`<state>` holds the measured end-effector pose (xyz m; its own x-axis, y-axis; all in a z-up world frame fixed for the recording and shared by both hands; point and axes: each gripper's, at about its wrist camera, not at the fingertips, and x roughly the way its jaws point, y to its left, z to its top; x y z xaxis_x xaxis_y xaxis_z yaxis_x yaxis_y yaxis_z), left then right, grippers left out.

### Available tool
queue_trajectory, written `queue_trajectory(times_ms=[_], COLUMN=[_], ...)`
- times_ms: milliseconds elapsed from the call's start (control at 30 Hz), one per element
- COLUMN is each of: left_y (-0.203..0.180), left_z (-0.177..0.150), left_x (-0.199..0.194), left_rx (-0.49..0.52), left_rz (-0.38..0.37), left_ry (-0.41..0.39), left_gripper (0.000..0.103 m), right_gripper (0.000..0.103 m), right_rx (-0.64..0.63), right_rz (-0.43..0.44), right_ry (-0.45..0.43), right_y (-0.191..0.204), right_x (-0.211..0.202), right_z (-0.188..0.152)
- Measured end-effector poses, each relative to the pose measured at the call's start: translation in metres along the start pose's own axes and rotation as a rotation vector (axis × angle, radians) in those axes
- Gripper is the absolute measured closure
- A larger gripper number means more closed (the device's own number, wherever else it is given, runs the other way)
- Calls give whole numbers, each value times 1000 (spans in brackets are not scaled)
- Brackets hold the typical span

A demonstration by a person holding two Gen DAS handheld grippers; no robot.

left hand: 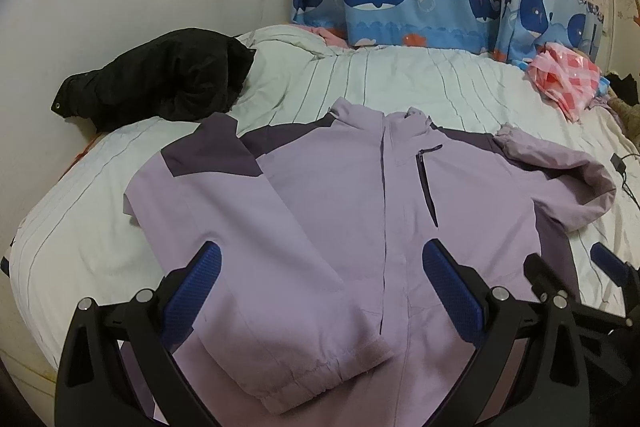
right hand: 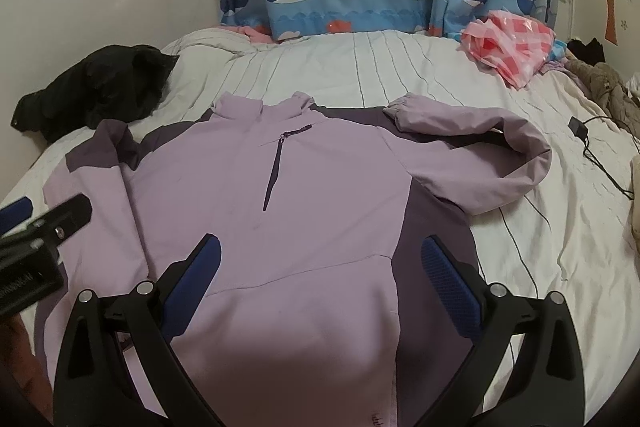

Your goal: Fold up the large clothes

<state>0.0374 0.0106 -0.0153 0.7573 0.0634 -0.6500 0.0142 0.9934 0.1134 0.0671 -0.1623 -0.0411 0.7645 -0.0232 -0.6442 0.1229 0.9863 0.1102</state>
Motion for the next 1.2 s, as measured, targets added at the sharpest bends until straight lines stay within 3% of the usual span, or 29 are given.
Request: queue_trajectory(times_ms=[1200], left_y=[-4], left_z=[-1], left_x=[5], left_rx=[24], left_rz=[1], left_ry=[19], left_gripper=[6], right_gripper=[6], right_rx=[-19], right_rz=[-21], right_ry=[-37], right_y=[3], right_x=[-10], right_z=[3])
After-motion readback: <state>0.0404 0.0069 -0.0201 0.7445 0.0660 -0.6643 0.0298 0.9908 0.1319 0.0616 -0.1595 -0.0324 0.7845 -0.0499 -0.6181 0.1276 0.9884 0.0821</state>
